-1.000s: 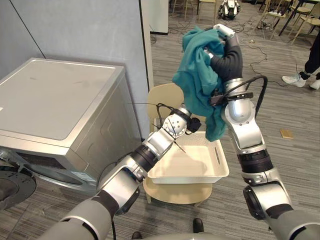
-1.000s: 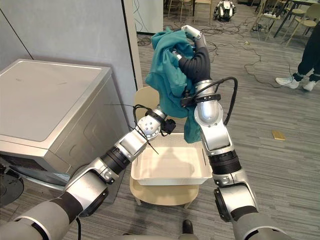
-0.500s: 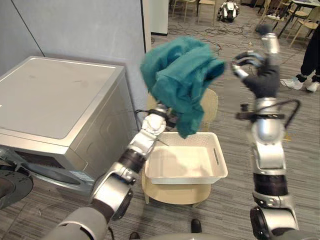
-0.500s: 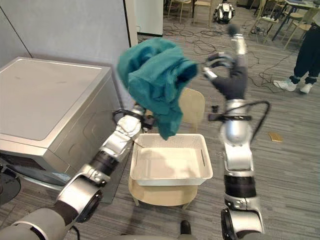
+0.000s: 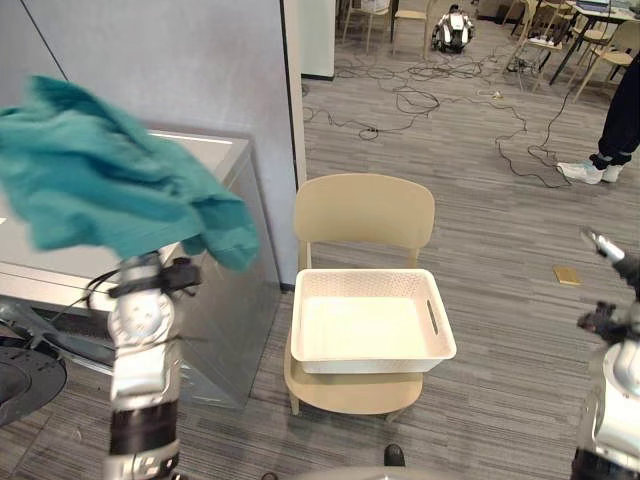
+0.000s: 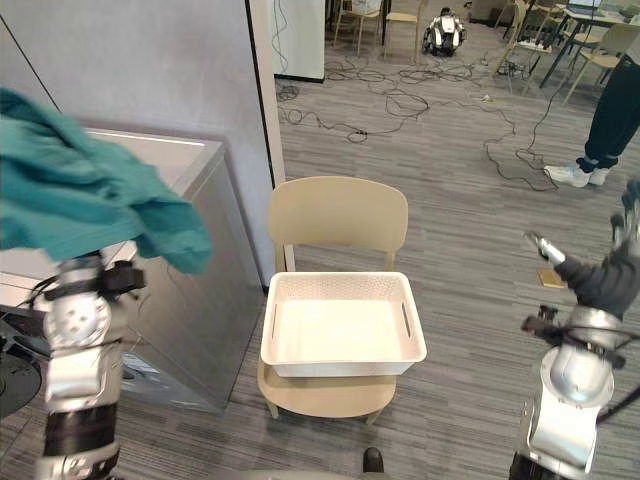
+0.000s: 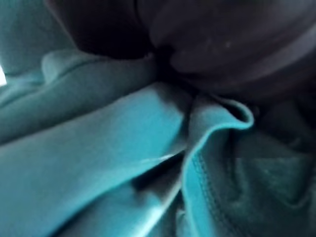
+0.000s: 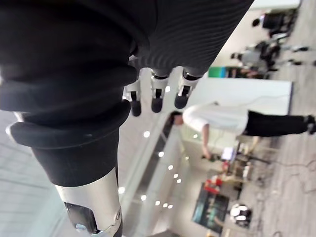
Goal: Pick up the laundry basket with both hands and put the clothes into the washing machine.
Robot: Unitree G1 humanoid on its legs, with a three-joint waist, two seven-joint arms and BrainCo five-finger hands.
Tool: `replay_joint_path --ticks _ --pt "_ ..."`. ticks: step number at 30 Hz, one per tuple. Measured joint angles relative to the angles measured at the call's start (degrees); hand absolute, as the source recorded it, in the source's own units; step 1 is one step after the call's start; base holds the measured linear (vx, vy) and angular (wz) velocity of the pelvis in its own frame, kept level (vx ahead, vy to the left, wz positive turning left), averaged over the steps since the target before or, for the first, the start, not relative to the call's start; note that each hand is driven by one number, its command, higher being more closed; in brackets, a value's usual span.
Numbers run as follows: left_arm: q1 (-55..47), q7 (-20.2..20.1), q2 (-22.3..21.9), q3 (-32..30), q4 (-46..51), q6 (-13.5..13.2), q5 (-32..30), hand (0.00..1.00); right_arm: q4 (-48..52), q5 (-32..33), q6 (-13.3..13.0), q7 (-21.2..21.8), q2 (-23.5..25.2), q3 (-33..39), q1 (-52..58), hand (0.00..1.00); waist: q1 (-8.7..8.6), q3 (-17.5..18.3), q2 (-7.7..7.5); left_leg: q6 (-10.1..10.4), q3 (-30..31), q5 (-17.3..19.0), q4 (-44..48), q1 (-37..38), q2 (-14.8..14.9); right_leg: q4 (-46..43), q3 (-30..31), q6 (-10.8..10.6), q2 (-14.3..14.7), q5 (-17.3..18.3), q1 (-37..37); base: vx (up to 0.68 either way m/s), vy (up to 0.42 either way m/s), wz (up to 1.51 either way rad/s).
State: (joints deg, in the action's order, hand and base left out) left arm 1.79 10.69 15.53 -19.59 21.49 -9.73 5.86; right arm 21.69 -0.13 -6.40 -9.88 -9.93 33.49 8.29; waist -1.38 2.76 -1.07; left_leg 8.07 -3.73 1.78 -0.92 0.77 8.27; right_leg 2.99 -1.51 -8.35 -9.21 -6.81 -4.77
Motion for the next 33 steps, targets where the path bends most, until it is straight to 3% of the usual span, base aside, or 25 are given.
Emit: replay_joint_path --ticks 6,8,12,16,21,25,33 --pt "-16.64 3.1 -6.09 -17.34 9.13 -2.62 -1.99 1.0 -0.02 0.06 0.43 -0.09 9.0 6.15 13.98 0.0 0.76 2.37 2.06 0.04 0.59 2.89 2.57 -0.35 0.94 -1.7 -1.95 -0.01 0.21 2.93 1.64 -0.01 -0.008 0.12" --pt "-21.66 5.08 -10.33 -20.46 9.6 -2.59 -4.15 1.0 -0.1 0.91 0.6 -0.07 12.61 6.23 17.77 0.0 1.18 2.8 2.64 -0.17 1.22 3.04 3.24 -0.97 0.97 -1.84 -2.74 0.13 0.1 3.09 1.8 0.01 -0.012 0.14" --pt "-27.69 6.11 -17.58 -19.37 6.56 -2.06 -6.89 1.0 -6.24 3.52 0.64 0.08 17.48 5.75 20.92 0.0 2.34 2.75 2.72 -0.13 1.95 3.07 3.69 -0.87 1.1 -1.9 -3.73 0.4 0.11 3.25 2.62 0.01 -0.014 0.13" --pt "-27.76 5.61 -21.53 -17.73 -12.64 -0.39 -6.65 1.0 -21.05 7.65 0.79 0.15 17.42 3.07 19.65 0.0 2.32 2.71 2.76 0.24 2.0 3.33 3.75 -0.97 1.23 -2.06 -4.08 0.0 0.14 3.6 2.71 -0.01 -0.007 0.02" --pt "-25.22 3.59 -20.83 -10.89 -42.62 3.67 -6.5 1.0 -49.2 10.82 2.02 0.52 15.88 0.0 15.33 0.0 2.26 1.97 1.94 0.05 2.02 3.22 3.97 -0.29 1.49 -2.88 -4.45 0.17 0.32 3.54 3.19 0.01 -0.008 0.02" --pt "-18.72 1.08 -19.83 -10.23 -63.29 6.6 -6.38 1.0 -65.42 10.76 4.28 2.76 14.62 -0.2 11.69 0.0 2.26 1.64 1.6 -0.05 1.79 3.59 3.74 0.11 1.42 -2.94 -4.45 0.13 0.16 4.3 3.59 0.0 0.0 0.0" --pt "-13.43 -4.42 -20.69 -9.76 -73.41 7.69 -6.68 1.0 -74.19 9.81 5.75 5.11 15.15 4.79 7.6 0.0 2.26 0.99 2.51 0.08 -1.55 3.66 1.26 2.86 1.75 -2.25 -1.68 0.42 0.83 4.32 3.42 0.04 0.002 -0.18"
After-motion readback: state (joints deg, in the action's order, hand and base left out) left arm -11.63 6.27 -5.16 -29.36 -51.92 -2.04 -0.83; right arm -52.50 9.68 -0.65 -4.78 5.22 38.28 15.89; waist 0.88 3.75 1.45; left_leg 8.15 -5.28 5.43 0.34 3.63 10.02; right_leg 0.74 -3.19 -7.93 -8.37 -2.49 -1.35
